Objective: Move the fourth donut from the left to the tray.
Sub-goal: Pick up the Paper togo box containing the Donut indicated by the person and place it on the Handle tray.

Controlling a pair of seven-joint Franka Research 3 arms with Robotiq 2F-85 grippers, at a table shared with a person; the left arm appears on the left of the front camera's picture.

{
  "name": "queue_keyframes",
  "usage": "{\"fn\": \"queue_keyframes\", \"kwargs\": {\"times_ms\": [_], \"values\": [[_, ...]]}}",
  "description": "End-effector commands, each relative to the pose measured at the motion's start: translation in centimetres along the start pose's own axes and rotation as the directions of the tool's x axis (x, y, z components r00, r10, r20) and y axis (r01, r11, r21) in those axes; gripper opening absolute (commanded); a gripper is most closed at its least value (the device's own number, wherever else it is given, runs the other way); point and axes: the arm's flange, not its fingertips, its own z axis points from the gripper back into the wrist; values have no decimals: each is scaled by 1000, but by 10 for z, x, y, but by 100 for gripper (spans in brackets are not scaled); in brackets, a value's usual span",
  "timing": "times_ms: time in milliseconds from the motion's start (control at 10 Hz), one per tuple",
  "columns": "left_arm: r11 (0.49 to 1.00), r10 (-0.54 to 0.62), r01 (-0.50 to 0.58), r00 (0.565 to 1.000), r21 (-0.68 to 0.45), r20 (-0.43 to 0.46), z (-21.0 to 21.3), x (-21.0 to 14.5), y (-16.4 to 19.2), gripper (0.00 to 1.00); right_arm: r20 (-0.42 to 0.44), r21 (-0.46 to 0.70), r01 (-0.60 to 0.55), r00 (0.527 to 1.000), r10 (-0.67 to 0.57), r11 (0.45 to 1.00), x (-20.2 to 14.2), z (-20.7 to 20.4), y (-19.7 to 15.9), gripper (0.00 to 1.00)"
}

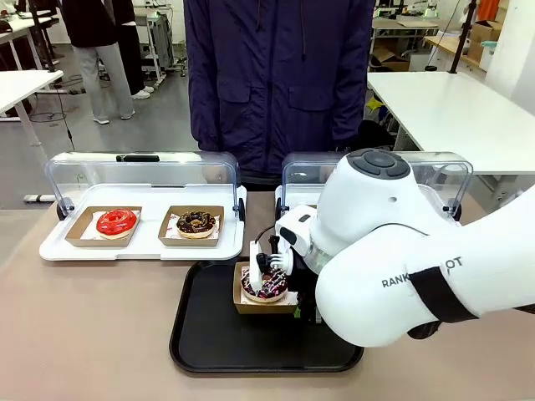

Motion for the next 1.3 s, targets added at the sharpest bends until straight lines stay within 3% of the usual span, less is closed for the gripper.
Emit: {"fn": "queue_keyframes", "kwargs": {"times_ms": [0,800,900,1000,1100,1200], "values": [[1000,-4,4,1000,-7,2,1,3,-1,100,-3,-17,23,1000,-23,1000,-14,-6,22,2],[1000,-4,4,1000,-7,2,1,3,-1,100,-13,96,25,1000,-24,995,-19,-11,23,2],[1000,-4,4,1000,-7,2,1,3,-1,100,-4,96,23,1000,-23,995,-19,-9,22,58],[1000,-4,4,1000,-7,2,1,3,-1,100,-2,97,25,1000,-25,995,-18,-6,21,58],[1000,-4,4,1000,-7,2,1,3,-1,100,-4,94,24,1000,-24,995,-17,-2,22,100],[1000,-4,4,1000,-7,2,1,3,-1,100,1,92,23,1000,-23,995,-14,6,22,62]]}}
